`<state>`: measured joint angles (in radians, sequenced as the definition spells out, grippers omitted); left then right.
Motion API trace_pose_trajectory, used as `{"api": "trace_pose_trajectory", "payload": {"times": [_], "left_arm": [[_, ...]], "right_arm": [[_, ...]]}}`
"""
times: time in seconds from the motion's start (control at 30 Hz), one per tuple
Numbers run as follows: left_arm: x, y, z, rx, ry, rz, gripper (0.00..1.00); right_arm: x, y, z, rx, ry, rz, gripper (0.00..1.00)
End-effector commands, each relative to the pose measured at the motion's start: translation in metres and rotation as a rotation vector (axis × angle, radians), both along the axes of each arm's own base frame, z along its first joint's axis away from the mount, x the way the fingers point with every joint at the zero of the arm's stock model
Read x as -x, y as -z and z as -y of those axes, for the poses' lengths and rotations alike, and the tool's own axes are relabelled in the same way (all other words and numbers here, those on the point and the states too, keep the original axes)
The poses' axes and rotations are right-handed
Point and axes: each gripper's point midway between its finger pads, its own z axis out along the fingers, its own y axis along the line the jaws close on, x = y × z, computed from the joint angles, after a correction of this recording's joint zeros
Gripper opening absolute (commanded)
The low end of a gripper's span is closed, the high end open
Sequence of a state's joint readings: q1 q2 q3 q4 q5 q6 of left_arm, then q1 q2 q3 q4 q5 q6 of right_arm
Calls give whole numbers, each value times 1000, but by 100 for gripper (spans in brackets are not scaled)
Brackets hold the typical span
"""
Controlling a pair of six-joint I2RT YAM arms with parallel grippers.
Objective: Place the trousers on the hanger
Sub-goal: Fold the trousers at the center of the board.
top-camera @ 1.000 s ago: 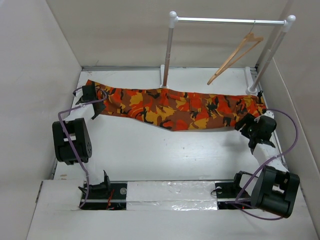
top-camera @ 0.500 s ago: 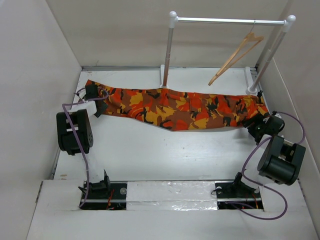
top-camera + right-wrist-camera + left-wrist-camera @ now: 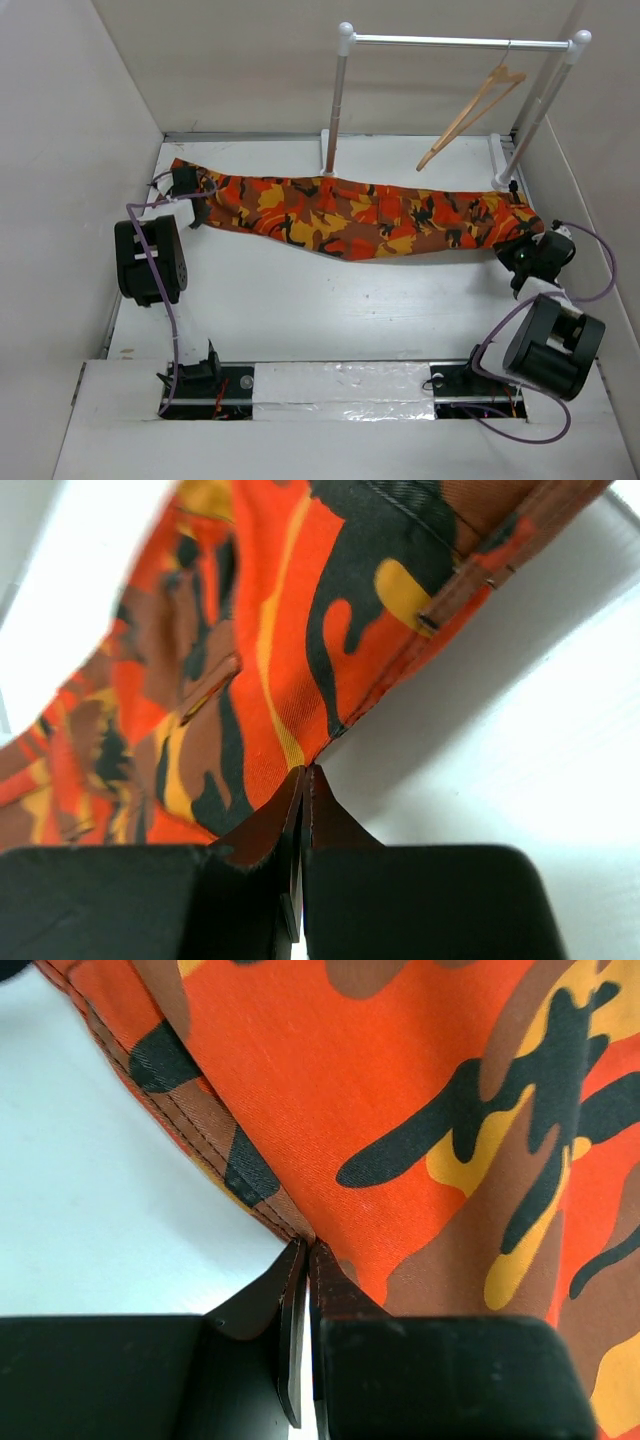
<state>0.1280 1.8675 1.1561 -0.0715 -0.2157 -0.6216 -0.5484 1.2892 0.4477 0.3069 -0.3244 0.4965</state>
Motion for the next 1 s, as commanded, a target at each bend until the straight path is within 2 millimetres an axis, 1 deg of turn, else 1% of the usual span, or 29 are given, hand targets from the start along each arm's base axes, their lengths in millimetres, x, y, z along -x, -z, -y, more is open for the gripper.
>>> {"api": "trace_pose_trajectory", "payload": {"times": [0.0, 0.03, 0.07, 0.1, 0.13, 0.17, 0.2, 0.23, 0.27, 0.3, 0.33, 0.37, 0.4, 0.43, 0.47, 0.5, 0.57, 0.6, 0.63, 0.67, 0.7, 0.73, 0.77, 0.8, 0.83, 0.87, 0.9, 0.93, 0.97], "left_arm": [[6, -45, -33, -152, -60, 52, 0], [12, -44, -34, -162, -61, 34, 0], [18, -44, -41, -175, -78, 18, 0], [25, -47, -41, -182, -71, 7, 0], [37, -43, -46, -190, -86, -19, 0], [44, -41, -46, -194, -86, -31, 0], [51, -48, -49, -200, -95, -21, 0], [63, -42, -48, -200, -96, -45, 0], [70, -43, -49, -210, -108, -55, 0], [77, -49, -48, -210, -111, -52, 0], [88, -52, -46, -205, -114, -58, 0], [93, -46, -44, -199, -115, -72, 0], [100, -54, -43, -198, -118, -56, 0], [111, -49, -41, -192, -126, -66, 0], [116, -51, -41, -196, -135, -64, 0], [122, -60, -41, -203, -143, -44, 0], [134, -65, -44, -223, -163, -42, 0], [136, -76, -43, -226, -164, -11, 0], [139, -79, -42, -227, -165, -3, 13], [141, -82, -44, -222, -176, 11, 20], [142, -92, -43, -220, -178, 48, 30], [142, -95, -42, -215, -176, 63, 53], [141, -100, -39, -201, -169, 86, 60], [137, -116, -34, -185, -154, 154, 64], [134, -124, -30, -170, -139, 188, 62], [128, -129, -18, -141, -95, 219, 59], [120, -141, -3, -128, -46, 273, 54], [116, -148, 8, -110, -5, 307, 41], [110, -155, 27, -63, 64, 347, 33]], "right_arm": [[15, -20, 18, 93, 64, 27, 0], [22, -21, 24, 102, 87, 25, 0], [28, -25, 25, 109, 91, 30, 0], [34, -23, 28, 121, 92, 21, 0], [45, -18, 35, 118, 117, 6, 0], [53, -13, 31, 96, 103, -15, 0], [60, -17, 32, 124, 102, -6, 0], [67, -12, 31, 123, 102, -16, 0], [77, -8, 30, 105, 107, -29, 0], [82, -8, 28, 122, 94, -34, 0], [91, -7, 19, 125, 66, -51, 0], [94, -9, 15, 123, 61, -50, 0], [100, -8, 13, 139, 57, -62, 0], [103, -18, 10, 179, 57, -34, 0], [110, -13, 5, 169, 58, -50, 0], [113, -17, 6, 186, 73, -40, 0], [121, -30, 2, 219, 80, -27, 0], [122, -42, 2, 247, 78, -11, 0], [123, -48, 1, 259, 81, -7, 0], [126, -51, -1, 268, 85, -10, 5], [127, -56, 0, 283, 85, -9, 26], [127, -54, 1, 284, 83, -16, 43], [128, -50, 3, 274, 91, -34, 57], [128, -40, 5, 241, 93, -70, 86], [128, -38, 7, 232, 104, -81, 90], [128, -37, 13, 239, 129, -91, 93], [129, -31, 19, 219, 156, -108, 97], [129, -27, 22, 216, 170, -119, 99], [132, -24, 30, 214, 207, -129, 99]]}}
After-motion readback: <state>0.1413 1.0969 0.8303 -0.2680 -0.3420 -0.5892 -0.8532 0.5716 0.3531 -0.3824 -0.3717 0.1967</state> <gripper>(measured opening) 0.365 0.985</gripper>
